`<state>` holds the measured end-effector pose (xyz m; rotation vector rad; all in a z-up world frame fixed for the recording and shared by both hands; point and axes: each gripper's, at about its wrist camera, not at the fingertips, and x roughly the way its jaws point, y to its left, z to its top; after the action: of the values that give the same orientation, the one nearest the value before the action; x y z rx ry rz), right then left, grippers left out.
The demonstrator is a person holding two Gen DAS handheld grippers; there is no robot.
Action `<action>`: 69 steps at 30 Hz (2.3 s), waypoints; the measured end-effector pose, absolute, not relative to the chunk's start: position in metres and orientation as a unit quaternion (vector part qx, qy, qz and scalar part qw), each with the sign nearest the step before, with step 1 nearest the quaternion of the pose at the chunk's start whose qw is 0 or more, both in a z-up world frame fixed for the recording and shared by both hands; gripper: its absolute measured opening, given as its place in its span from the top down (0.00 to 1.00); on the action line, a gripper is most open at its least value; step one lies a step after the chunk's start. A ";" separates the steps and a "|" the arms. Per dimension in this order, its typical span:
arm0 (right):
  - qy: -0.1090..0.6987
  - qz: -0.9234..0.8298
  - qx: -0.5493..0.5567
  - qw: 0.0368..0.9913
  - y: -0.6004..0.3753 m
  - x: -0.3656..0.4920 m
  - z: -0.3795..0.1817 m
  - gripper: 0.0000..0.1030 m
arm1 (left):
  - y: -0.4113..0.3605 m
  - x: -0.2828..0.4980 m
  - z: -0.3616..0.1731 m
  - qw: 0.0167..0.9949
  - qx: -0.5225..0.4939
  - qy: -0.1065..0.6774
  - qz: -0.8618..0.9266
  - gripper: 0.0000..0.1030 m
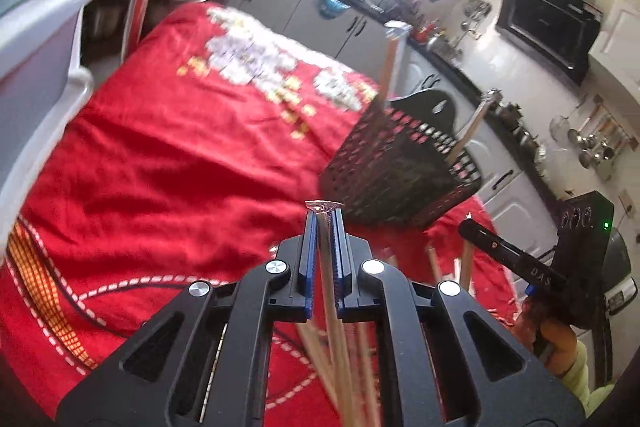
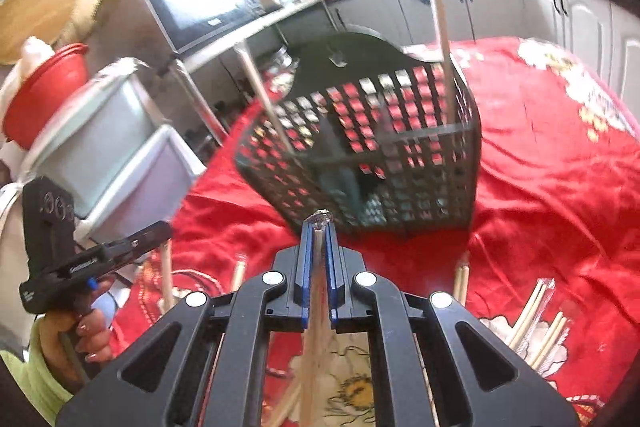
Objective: Organize utensils
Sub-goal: 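Carry both held chopsticks up and lower them into the black caddy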
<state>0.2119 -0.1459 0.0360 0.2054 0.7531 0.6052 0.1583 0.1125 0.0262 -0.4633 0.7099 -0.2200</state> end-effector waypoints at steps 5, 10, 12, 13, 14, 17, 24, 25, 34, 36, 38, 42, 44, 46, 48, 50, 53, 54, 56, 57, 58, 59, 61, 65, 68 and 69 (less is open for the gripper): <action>0.318 0.300 0.092 0.895 -0.152 0.193 0.063 0.94 | 0.101 0.155 0.049 0.914 -0.211 0.323 -0.127 0.97; 0.271 0.300 0.091 0.910 -0.159 0.174 0.085 0.95 | 0.089 0.155 0.071 0.920 -0.201 0.304 -0.144 0.97; 0.252 0.299 0.092 0.916 -0.166 0.168 0.093 0.95 | 0.083 0.154 0.082 0.924 -0.194 0.293 -0.152 0.97; 0.240 0.298 0.091 0.919 -0.169 0.164 0.098 0.95 | 0.079 0.154 0.087 0.925 -0.190 0.288 -0.156 0.97; 0.234 0.297 0.091 0.921 -0.170 0.162 0.099 0.95 | 0.076 0.155 0.092 0.927 -0.188 0.284 -0.160 0.97; 0.209 0.294 0.097 0.928 -0.180 0.156 0.109 0.95 | 0.069 0.157 0.103 0.930 -0.181 0.272 -0.169 0.97; 0.162 0.280 0.097 0.941 -0.196 0.153 0.126 0.95 | 0.049 0.171 0.133 0.939 -0.166 0.240 -0.184 0.97; 0.159 0.279 0.097 0.942 -0.196 0.154 0.128 0.95 | 0.046 0.174 0.136 0.940 -0.164 0.235 -0.184 0.97; 0.127 0.271 0.093 0.949 -0.202 0.178 0.145 0.95 | 0.023 0.205 0.173 0.959 -0.138 0.182 -0.168 0.97; 0.119 0.267 0.090 0.952 -0.201 0.184 0.150 0.95 | 0.018 0.212 0.180 0.963 -0.132 0.169 -0.162 0.97; 0.109 0.266 0.089 0.954 -0.201 0.193 0.157 0.95 | 0.013 0.220 0.187 0.966 -0.125 0.160 -0.158 0.97; 0.097 0.262 0.079 0.957 -0.197 0.207 0.167 0.95 | 0.005 0.231 0.196 0.971 -0.113 0.146 -0.154 0.97; 0.091 0.260 0.078 0.958 -0.196 0.214 0.172 0.95 | 0.001 0.236 0.199 0.973 -0.110 0.139 -0.150 0.97; 0.084 0.258 0.078 0.959 -0.195 0.220 0.176 0.95 | -0.002 0.241 0.201 0.975 -0.108 0.132 -0.145 0.97; 0.077 0.257 0.078 0.960 -0.194 0.225 0.181 0.95 | -0.004 0.247 0.202 0.976 -0.109 0.127 -0.140 0.97; 0.070 0.254 0.075 0.962 -0.190 0.229 0.186 0.95 | -0.004 0.251 0.201 0.976 -0.113 0.124 -0.137 0.97; 0.056 0.251 0.071 0.964 -0.186 0.238 0.193 0.95 | -0.006 0.258 0.199 0.979 -0.113 0.115 -0.126 0.97; 0.051 0.250 0.070 0.964 -0.186 0.240 0.195 0.95 | -0.006 0.260 0.199 0.979 -0.114 0.114 -0.124 0.97; 0.042 0.248 0.068 0.965 -0.185 0.244 0.198 0.94 | -0.007 0.264 0.195 0.980 -0.116 0.111 -0.119 0.97; 0.037 0.246 0.068 0.966 -0.184 0.248 0.199 0.94 | -0.007 0.266 0.193 0.980 -0.115 0.111 -0.117 0.97; 0.034 0.245 0.068 0.967 -0.183 0.250 0.199 0.94 | -0.007 0.269 0.191 0.980 -0.116 0.111 -0.116 0.97; 0.031 0.245 0.068 0.967 -0.182 0.253 0.200 0.94 | -0.007 0.271 0.188 0.980 -0.118 0.110 -0.116 0.97; 0.024 0.242 0.065 0.968 -0.181 0.259 0.201 0.94 | -0.007 0.274 0.183 0.980 -0.119 0.109 -0.115 0.97; 0.014 0.234 0.057 0.970 -0.177 0.270 0.199 0.94 | -0.007 0.279 0.171 0.981 -0.117 0.109 -0.112 0.97; 0.014 0.228 0.056 0.972 -0.177 0.279 0.191 0.94 | -0.009 0.283 0.162 0.981 -0.116 0.112 -0.110 0.97; 0.017 0.227 0.060 0.972 -0.177 0.283 0.187 0.94 | -0.010 0.284 0.159 0.981 -0.114 0.112 -0.112 0.97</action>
<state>0.2829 -0.1770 0.1869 0.1211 0.0339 0.4574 0.2837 -0.0097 0.1586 -0.2292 0.2253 -0.2245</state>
